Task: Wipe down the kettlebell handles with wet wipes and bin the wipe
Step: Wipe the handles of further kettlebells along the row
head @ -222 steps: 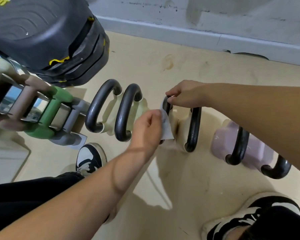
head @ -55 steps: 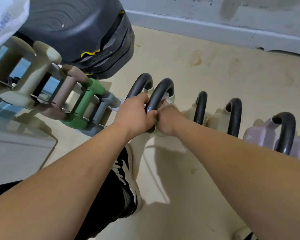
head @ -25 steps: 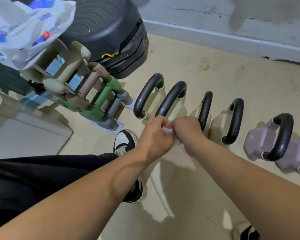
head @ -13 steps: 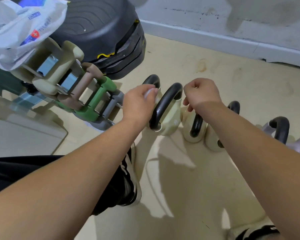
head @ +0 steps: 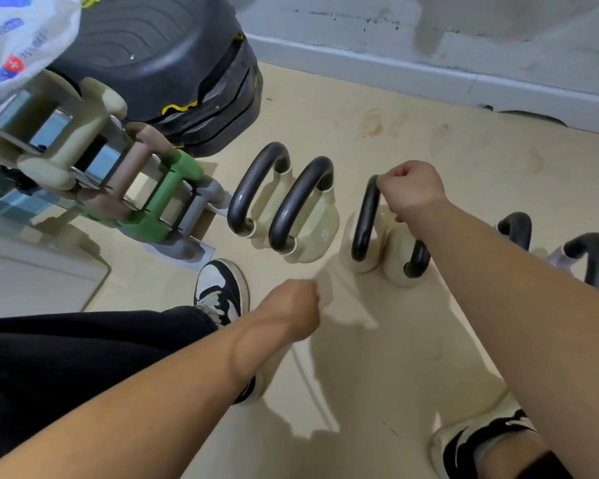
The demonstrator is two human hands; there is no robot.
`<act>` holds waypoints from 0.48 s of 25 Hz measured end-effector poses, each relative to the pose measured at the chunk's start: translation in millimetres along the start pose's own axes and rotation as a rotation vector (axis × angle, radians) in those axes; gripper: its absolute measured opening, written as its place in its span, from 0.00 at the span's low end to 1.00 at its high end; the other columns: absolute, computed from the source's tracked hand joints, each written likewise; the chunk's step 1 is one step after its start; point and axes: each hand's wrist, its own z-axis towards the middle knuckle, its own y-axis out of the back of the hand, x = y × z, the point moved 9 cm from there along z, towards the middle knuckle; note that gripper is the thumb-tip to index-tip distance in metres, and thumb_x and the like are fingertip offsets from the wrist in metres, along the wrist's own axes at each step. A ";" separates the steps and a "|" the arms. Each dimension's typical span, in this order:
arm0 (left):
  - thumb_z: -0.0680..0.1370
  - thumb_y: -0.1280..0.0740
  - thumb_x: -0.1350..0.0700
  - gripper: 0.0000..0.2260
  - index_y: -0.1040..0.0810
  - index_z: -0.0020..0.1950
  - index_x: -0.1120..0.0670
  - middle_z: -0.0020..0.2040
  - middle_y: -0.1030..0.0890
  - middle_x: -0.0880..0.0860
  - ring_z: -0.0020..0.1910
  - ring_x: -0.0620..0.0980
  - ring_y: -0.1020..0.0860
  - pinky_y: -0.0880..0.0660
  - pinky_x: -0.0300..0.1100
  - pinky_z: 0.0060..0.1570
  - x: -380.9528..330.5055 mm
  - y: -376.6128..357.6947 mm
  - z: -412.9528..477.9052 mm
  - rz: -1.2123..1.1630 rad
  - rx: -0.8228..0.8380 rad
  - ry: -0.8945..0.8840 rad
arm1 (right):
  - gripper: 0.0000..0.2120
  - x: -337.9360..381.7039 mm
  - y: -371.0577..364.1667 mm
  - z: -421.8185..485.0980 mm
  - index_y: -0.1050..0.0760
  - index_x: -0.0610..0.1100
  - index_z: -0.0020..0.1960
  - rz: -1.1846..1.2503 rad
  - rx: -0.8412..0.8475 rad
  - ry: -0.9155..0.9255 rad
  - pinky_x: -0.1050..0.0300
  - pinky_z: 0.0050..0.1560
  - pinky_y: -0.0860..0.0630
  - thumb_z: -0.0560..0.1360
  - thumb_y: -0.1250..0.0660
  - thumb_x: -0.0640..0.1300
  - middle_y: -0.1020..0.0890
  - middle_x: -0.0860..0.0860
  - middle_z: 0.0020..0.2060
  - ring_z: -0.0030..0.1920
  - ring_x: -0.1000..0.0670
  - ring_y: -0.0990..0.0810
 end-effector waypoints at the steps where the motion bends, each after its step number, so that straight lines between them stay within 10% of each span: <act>1: 0.83 0.41 0.56 0.08 0.26 0.59 0.57 0.54 0.17 0.60 0.54 0.61 0.19 0.24 0.46 0.50 -14.9 16.0 7.6 -0.116 -0.131 -0.068 | 0.08 -4.9 0.0 -0.3 0.20 0.44 0.50 0.009 0.037 -0.032 0.47 0.48 0.16 0.75 0.34 0.46 0.18 0.48 0.41 0.45 0.42 0.16; 5: 0.82 0.38 0.51 0.08 0.22 0.50 0.52 0.40 0.18 0.49 0.42 0.49 0.20 0.26 0.45 0.41 -27.5 106.0 27.9 -0.512 -0.610 -0.162 | 0.07 -3.3 -1.3 5.3 0.20 0.42 0.44 0.093 0.101 -0.052 0.42 0.42 0.14 0.75 0.29 0.46 0.15 0.40 0.37 0.30 0.41 0.18; 9: 0.80 0.37 0.50 0.12 0.18 0.46 0.55 0.35 0.22 0.47 0.37 0.47 0.23 0.24 0.43 0.43 -42.1 117.2 57.8 -0.790 -0.631 -0.208 | 0.06 0.9 -5.6 18.7 0.19 0.39 0.47 0.002 0.134 -0.053 0.41 0.36 0.14 0.74 0.26 0.41 0.17 0.41 0.33 0.27 0.41 0.18; 12: 0.84 0.44 0.52 0.15 0.26 0.67 0.55 0.44 0.21 0.52 0.47 0.58 0.20 0.24 0.47 0.46 -69.9 68.3 55.7 -0.647 -0.537 -0.193 | 0.07 1.1 -7.0 28.2 0.20 0.35 0.48 -0.003 0.179 -0.093 0.42 0.37 0.14 0.74 0.25 0.37 0.17 0.39 0.35 0.30 0.40 0.18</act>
